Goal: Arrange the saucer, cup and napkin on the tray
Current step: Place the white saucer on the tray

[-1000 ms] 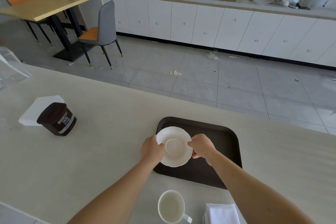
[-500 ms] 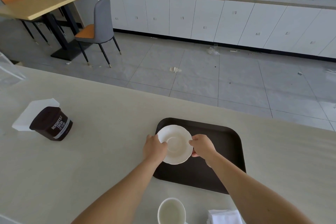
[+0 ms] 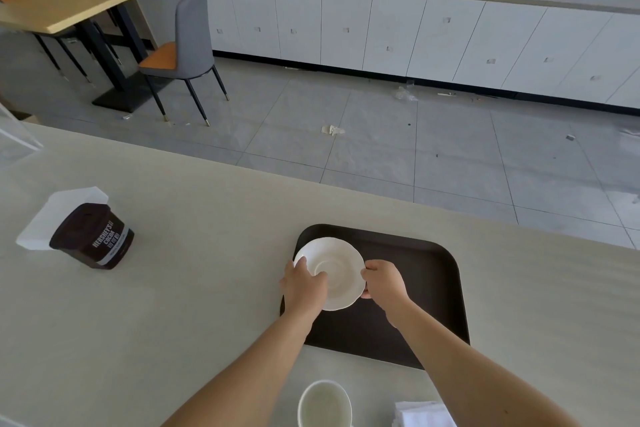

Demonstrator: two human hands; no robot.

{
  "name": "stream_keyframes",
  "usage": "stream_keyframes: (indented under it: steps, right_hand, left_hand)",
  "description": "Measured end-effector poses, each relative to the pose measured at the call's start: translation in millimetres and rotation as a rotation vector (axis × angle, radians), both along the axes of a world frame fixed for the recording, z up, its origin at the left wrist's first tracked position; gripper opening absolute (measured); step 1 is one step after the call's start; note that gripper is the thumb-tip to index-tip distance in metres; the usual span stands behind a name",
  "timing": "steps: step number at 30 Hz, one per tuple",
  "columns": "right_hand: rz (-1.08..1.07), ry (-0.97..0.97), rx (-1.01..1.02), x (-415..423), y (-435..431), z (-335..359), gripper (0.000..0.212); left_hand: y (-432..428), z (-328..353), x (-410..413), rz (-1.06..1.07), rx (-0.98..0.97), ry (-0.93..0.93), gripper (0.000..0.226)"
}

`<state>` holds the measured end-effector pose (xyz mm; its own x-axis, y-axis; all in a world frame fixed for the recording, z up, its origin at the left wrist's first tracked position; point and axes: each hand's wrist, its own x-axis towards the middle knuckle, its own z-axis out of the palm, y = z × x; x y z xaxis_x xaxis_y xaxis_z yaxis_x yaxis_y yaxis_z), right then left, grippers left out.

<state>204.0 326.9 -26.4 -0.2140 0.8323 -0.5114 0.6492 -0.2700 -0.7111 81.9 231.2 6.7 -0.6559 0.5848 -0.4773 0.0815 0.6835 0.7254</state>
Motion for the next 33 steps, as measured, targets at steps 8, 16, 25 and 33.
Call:
stream_keyframes:
  steps: [8, 16, 25, 33]
  right_hand:
    - [-0.052, 0.119, 0.0, 5, -8, -1, 0.025]
    - [-0.067, 0.147, -0.007, 3, -12, 3, 0.04]
    - [-0.029, 0.106, -0.004, 4, -16, 6, 0.029]
    - [0.061, 0.038, 0.064, 15, -25, 10, 0.035]
  left_hand:
    - [1, 10, 3, 0.147, 0.068, -0.142, 0.065]
    - [-9, 12, -4, 0.144, 0.138, -0.208, 0.047]
    - [-21, 8, -7, 0.096, 0.152, -0.103, 0.023]
    - [-36, 8, -18, -0.014, 0.177, 0.027, 0.012]
